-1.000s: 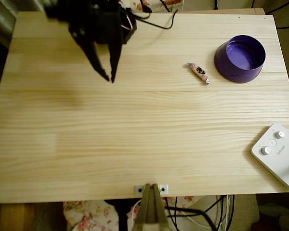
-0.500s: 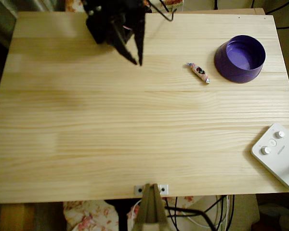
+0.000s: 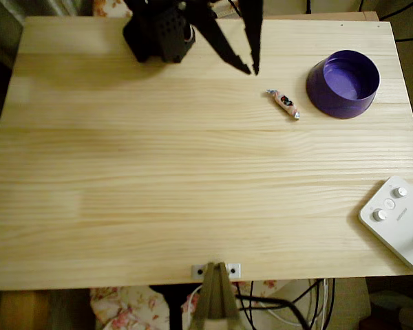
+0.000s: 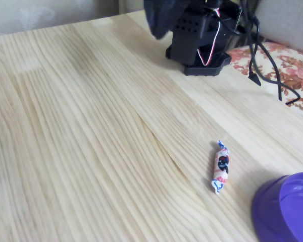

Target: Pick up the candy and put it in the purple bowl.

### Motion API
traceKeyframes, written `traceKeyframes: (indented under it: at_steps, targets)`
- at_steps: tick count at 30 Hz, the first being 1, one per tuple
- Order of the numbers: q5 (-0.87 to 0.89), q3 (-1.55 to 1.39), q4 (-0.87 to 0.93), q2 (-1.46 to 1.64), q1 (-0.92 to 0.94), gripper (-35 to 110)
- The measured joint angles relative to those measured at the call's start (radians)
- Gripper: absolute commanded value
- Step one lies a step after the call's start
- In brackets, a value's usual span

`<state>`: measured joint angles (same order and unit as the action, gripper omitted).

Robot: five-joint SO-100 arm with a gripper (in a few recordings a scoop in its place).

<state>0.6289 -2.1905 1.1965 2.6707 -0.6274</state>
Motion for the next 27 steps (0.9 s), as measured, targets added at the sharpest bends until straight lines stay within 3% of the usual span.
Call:
traceKeyframes:
  at_steps: [9,21,27]
  targets:
    - [0.006,0.009,0.0,-0.072,-0.049,-1]
    - [-0.241,-0.114,-0.081,-0.12,-0.163,-1]
    - [-0.169,-0.224,-0.091,-0.012,-0.183,-1]
